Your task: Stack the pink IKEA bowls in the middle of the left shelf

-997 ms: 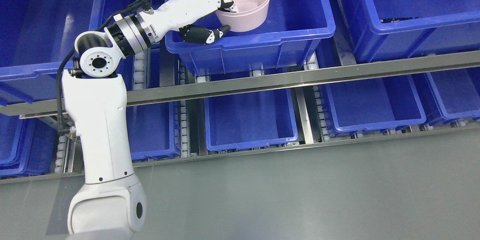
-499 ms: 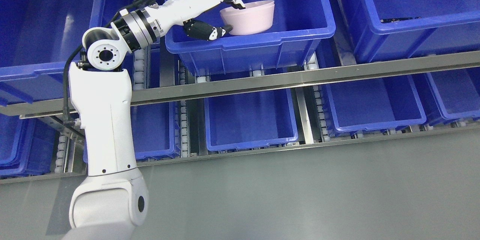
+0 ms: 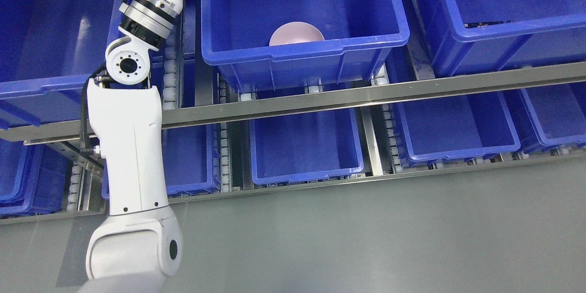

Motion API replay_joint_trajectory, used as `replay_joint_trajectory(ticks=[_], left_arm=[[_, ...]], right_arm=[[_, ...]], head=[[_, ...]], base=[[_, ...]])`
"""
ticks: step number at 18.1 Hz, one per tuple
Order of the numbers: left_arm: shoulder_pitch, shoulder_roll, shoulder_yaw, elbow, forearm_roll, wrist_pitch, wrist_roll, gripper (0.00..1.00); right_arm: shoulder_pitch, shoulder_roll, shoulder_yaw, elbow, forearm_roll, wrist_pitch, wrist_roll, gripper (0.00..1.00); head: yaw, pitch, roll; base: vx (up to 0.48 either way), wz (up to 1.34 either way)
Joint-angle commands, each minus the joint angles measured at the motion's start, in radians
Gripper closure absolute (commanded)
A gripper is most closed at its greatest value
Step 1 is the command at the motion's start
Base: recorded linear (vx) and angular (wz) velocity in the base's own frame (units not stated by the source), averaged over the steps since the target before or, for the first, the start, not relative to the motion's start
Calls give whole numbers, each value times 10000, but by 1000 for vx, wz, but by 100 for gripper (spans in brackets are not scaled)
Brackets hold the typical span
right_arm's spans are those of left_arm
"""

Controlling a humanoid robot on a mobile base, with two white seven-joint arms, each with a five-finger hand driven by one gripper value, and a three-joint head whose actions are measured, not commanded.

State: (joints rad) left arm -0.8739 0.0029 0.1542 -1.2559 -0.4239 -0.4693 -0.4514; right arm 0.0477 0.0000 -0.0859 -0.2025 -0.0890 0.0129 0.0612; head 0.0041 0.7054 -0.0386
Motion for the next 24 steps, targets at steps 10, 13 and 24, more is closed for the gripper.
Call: replay_joint_trajectory(ticks=[10,13,24], left_arm=[[4548,146,-973,-4206,4315,2945,2070,0],[5179,146,-944,-4498,4315,2883,2842,0],[5349,146,-530,-4775,4315,2929,2581,0]], right_arm=[[13,-174,0,0,0,-7,1,0],[-2,-174,0,0,0,-7,1,0],[-2,-174,0,0,0,-7,1,0]], head=[[0,0,0],[0,0,0],[0,0,0]], base=[[0,0],[0,0],[0,0]])
